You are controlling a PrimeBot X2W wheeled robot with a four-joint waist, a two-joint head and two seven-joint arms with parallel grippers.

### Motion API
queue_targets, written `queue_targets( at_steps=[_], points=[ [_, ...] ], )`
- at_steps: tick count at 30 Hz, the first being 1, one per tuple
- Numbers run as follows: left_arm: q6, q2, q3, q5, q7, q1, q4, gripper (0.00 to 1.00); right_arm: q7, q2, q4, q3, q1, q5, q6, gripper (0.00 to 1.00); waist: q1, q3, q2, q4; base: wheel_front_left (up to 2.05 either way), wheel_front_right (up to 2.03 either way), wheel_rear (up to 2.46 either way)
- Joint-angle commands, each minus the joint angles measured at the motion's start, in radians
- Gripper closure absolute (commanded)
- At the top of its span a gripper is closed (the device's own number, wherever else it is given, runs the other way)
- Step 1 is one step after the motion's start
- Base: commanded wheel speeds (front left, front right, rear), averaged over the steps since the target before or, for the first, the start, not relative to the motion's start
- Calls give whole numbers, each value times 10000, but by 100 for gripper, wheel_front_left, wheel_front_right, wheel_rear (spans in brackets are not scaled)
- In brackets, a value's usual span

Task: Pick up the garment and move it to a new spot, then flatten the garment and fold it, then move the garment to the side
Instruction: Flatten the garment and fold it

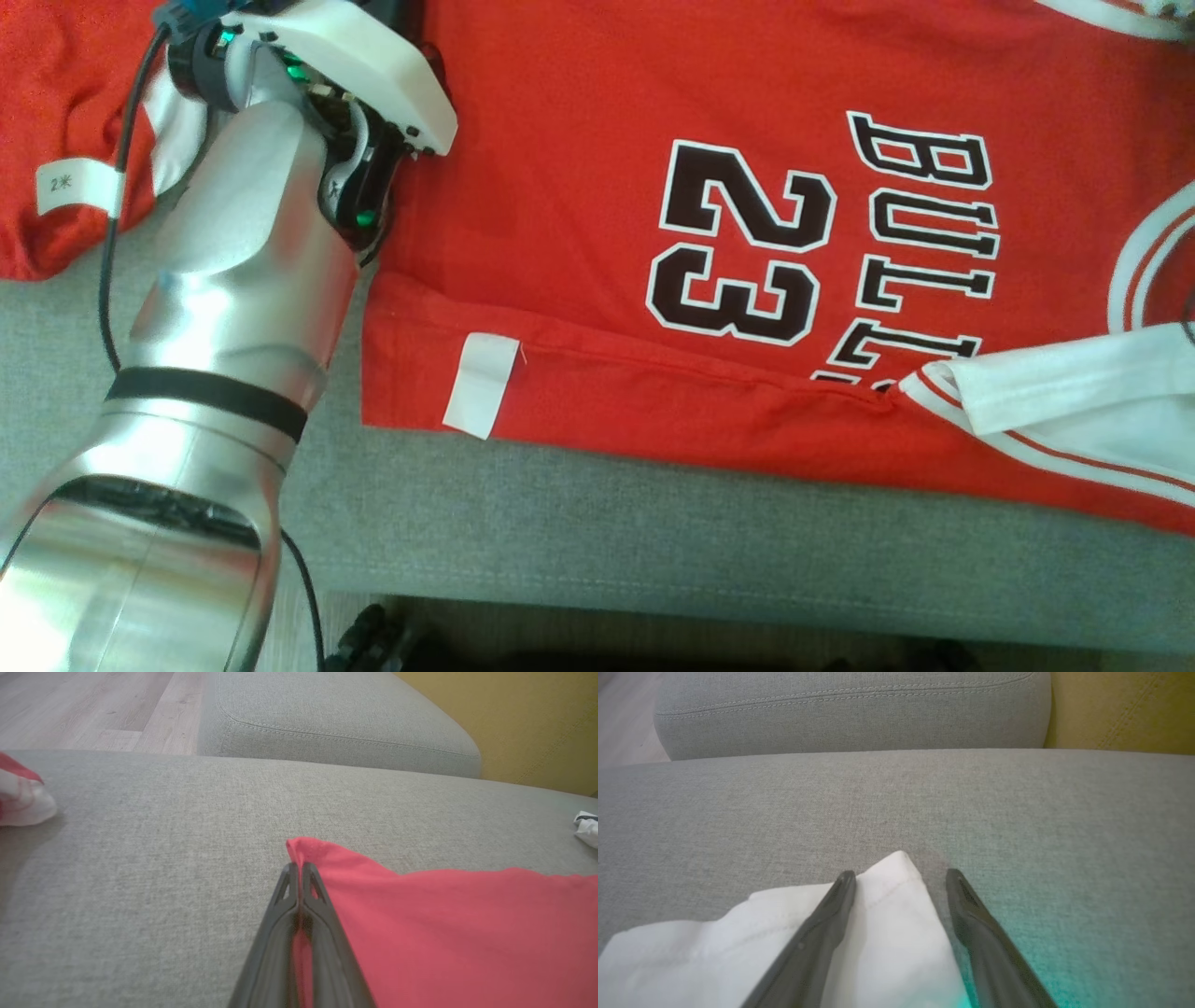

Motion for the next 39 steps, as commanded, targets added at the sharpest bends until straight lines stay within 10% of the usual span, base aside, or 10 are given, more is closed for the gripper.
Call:
queue_targets(
  at_steps=[1,3,22,39],
  points=[
    [27,352,265,34,-77,-173,-195,100,183,-10,-148,192,-108,79,-7,44,0,-4,0,12,0,0,0],
    [25,366,283,24,-77,-149,-189,100,308,-63,-96,389,-156,207,-7,100,0,-17,0,18,0,0,0],
    [18,849,841,-5,-78,1107,-1306,100,-1788,-1100,-3667,544,2352,1734,-7,100,0,-1306,0,-273,0,0,0],
    [48,1600,624,-491,110,3990,-3205,100,-1439,131,-7204,-340,7833,2549,-7,100,0,-2238,0,-813,0,0,0]
  ],
)
